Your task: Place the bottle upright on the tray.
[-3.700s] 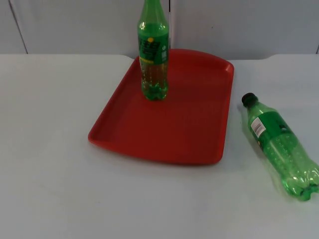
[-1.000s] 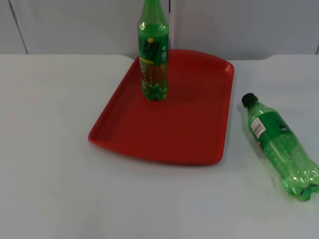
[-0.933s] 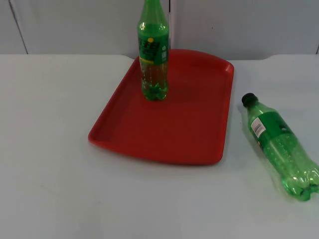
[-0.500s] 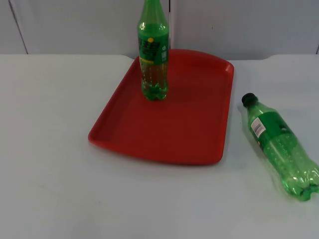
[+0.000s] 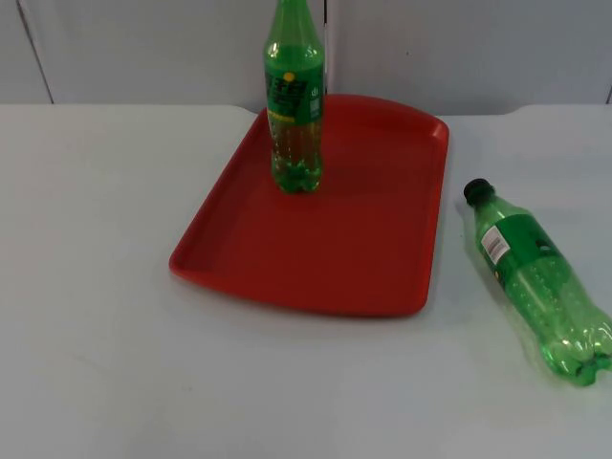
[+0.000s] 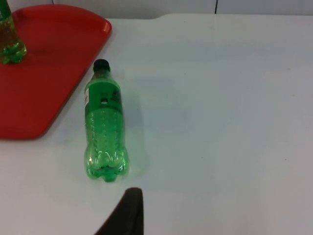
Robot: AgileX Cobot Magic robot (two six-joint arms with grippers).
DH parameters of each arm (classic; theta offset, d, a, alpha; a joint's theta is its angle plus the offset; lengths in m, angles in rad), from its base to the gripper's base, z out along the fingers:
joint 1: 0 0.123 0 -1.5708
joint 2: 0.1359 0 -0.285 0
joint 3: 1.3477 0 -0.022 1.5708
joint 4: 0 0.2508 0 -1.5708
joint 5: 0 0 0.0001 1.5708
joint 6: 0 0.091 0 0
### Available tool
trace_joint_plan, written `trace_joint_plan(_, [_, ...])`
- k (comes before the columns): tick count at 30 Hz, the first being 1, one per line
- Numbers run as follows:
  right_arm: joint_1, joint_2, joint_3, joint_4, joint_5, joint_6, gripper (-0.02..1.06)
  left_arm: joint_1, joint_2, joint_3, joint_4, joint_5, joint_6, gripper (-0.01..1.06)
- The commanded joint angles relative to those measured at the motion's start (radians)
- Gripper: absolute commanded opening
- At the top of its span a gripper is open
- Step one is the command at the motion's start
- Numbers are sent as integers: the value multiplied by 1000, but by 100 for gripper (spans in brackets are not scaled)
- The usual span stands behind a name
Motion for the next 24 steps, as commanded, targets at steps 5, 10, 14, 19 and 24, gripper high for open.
trace_joint_plan(5, [3, -3, 1, 3, -4, -5, 105, -2, -3, 5, 5, -2, -8, 93])
trace_joint_plan(10, [3, -3, 1, 3, -4, -5, 105, -2, -3, 5, 5, -2, -8, 93])
trace_joint_plan(14, [3, -3, 1, 3, -4, -5, 105, -2, -3, 5, 5, -2, -8, 93])
trace_joint_plan(19, [3, -3, 1, 3, -4, -5, 105, -2, -3, 5, 5, -2, -8, 93])
trace_joint_plan(24, [3, -3, 1, 3, -4, -5, 105, -2, -3, 5, 5, -2, -8, 93])
